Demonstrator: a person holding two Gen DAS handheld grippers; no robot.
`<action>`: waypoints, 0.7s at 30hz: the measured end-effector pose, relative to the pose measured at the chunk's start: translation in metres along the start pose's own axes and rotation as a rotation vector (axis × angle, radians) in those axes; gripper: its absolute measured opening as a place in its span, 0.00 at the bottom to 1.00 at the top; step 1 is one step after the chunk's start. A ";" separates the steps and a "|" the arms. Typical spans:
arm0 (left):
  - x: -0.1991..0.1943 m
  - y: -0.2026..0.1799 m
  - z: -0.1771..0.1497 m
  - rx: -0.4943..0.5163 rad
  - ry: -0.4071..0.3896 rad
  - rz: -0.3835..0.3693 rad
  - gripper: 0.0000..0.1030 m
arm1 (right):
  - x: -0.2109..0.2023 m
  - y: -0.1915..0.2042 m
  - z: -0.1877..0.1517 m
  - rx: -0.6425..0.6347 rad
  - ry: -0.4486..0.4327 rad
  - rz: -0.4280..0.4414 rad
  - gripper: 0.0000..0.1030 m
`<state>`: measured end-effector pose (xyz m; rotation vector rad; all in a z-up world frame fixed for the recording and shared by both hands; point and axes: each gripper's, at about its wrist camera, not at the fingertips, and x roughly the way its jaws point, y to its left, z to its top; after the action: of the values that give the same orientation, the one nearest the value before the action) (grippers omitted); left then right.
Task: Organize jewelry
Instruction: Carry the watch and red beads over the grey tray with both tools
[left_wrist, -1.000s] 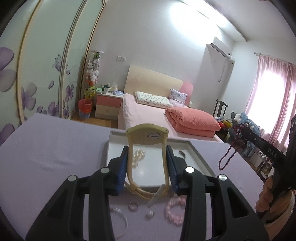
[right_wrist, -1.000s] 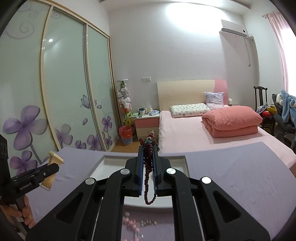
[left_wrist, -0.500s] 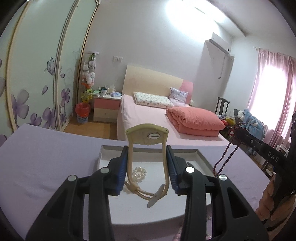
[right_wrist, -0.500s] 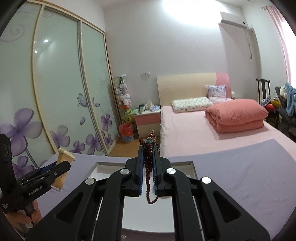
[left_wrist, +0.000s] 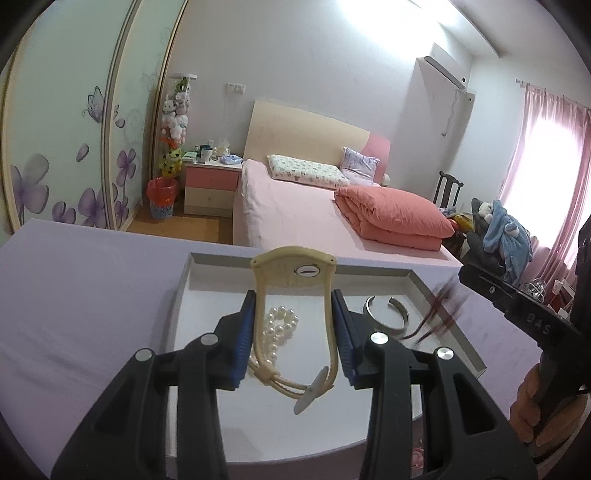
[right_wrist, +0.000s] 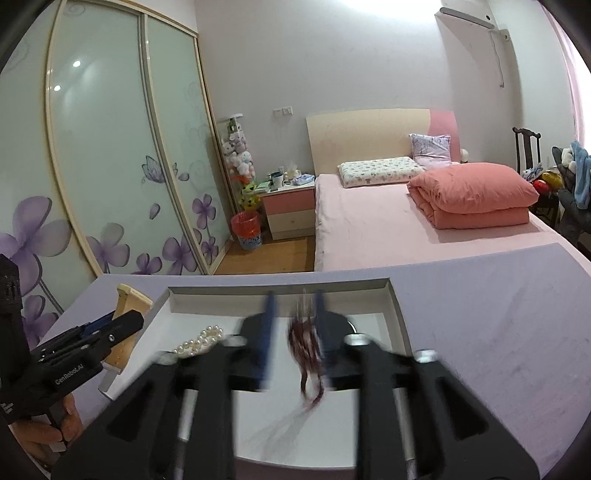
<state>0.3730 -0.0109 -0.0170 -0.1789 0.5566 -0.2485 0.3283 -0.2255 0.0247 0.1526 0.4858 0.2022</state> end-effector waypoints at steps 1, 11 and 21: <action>0.002 0.000 -0.001 -0.001 0.005 -0.003 0.38 | -0.002 0.000 0.000 0.000 -0.010 -0.004 0.51; 0.024 0.005 -0.007 0.003 0.058 -0.006 0.38 | 0.005 -0.001 0.002 0.002 -0.002 -0.021 0.51; 0.037 0.011 -0.009 -0.016 0.081 0.000 0.49 | 0.008 0.000 0.001 -0.007 0.003 -0.020 0.51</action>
<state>0.4007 -0.0117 -0.0454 -0.1854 0.6389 -0.2516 0.3358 -0.2239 0.0222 0.1405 0.4897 0.1842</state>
